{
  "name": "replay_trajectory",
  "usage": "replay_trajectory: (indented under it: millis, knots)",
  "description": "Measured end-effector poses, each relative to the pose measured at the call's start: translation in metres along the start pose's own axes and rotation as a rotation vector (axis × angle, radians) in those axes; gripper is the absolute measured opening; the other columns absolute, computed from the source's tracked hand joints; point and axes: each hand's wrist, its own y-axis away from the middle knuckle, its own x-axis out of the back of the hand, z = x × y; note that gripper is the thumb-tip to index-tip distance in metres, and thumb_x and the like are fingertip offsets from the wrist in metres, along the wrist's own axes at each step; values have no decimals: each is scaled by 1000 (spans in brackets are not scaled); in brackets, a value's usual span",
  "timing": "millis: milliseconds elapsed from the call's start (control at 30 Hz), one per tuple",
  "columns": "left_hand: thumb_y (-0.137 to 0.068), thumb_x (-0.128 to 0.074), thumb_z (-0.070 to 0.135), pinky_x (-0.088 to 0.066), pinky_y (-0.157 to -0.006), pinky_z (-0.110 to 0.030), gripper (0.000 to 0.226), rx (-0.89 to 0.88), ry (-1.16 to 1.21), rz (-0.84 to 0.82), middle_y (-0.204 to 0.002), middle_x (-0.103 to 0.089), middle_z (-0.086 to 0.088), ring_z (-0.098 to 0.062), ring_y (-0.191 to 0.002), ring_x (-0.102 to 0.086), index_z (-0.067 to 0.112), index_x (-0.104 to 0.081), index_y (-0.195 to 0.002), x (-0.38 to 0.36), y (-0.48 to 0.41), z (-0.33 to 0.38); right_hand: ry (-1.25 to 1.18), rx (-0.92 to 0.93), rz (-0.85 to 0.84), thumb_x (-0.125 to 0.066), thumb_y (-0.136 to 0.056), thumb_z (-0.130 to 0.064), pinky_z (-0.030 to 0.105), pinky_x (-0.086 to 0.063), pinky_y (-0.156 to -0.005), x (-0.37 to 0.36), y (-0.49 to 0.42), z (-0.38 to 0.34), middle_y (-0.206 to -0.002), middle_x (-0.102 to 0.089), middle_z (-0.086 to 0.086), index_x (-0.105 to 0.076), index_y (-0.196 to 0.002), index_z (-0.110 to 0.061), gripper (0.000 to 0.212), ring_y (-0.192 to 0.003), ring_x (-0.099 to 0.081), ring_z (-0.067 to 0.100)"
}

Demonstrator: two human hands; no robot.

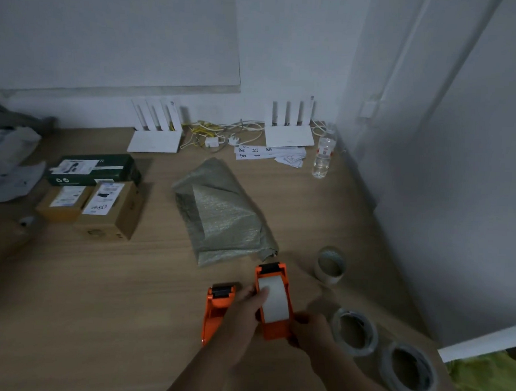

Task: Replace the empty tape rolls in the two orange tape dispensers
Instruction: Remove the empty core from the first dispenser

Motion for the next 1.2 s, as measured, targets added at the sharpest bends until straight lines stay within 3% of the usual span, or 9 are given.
replay_trajectory:
  millis: [134, 334, 501, 568, 668, 768, 868, 1002, 1202]
  knots:
    - [-94, -54, 8, -51, -80, -40, 30, -29, 83, -62, -80, -78, -8, -19, -71, -74, 12, -79, -79, -2, 3, 14, 19, 37, 17, -58, -87, 1, 31, -53, -57, -1, -2, 2, -64, -65, 14, -69, -69, -7, 23, -59, -60, 22]
    - [-93, -56, 10, -52, -84, -44, 21, -13, 31, -54, -82, -78, -9, -23, -76, -73, 12, -76, -87, -2, 7, 15, 102, 37, 23, -62, -83, -3, 34, -53, -62, 1, -5, 5, -61, -66, 11, -70, -61, -12, 25, -59, -62, 21]
    - [-92, -57, 12, -52, -89, -47, 17, -7, -10, -32, -86, -78, -11, -26, -81, -73, 12, -75, -93, 1, 4, 14, 202, 192, 116, -60, -86, -14, 22, -46, -60, 7, 0, -16, -85, -72, -2, -72, -88, -21, 13, -80, -64, 13]
    - [-90, -60, 13, -52, -90, -49, 17, -12, -23, -16, -89, -78, -14, -29, -84, -73, 8, -73, -98, 3, 0, 13, 56, 258, 47, -57, -87, -14, 30, -51, -63, 7, 1, -30, -78, -72, 4, -73, -80, -12, 18, -71, -64, 17]
    - [-89, -61, 15, -51, -95, -50, 23, -14, -58, -4, -102, -76, -17, -35, -96, -71, 5, -71, -107, 0, -5, 11, -193, 224, -85, -65, -87, -27, 43, -60, -80, 6, 5, -49, -93, -76, 10, -75, -94, -10, 21, -86, -73, 24]
    - [-90, -60, 13, -52, -95, -48, 20, 10, -54, 3, -105, -75, -19, -35, -98, -70, 6, -74, -104, -3, -9, 9, -151, 307, -158, -70, -81, -37, 42, -57, -78, 5, 7, -56, -88, -75, 10, -73, -90, -5, 33, -86, -71, 22]
    - [-89, -62, 14, -51, -95, -50, 21, 15, -50, 16, -101, -76, -19, -37, -97, -70, 5, -73, -105, -5, -14, 7, -133, 328, -204, -69, -83, -30, 52, -57, -82, 7, 7, -57, -91, -73, 25, -71, -88, 1, 32, -88, -72, 34]
    - [-93, -56, 18, -53, -93, -49, 19, 12, -87, -1, -92, -79, -11, -34, -93, -71, 11, -72, -102, -11, -15, 6, -140, 311, -213, -72, -81, -27, 58, -54, -84, 18, 1, -58, -99, -67, 34, -67, -93, 9, 38, -86, -70, 32]
    - [-94, -54, 22, -56, -81, -42, 23, -1, -106, 34, -99, -77, -14, -29, -91, -73, 12, -69, -108, -23, -26, 2, -77, 344, -215, -64, -90, -9, 24, -56, -60, 51, -10, -64, -71, -75, 1, -75, -84, -10, 12, -69, -70, 13]
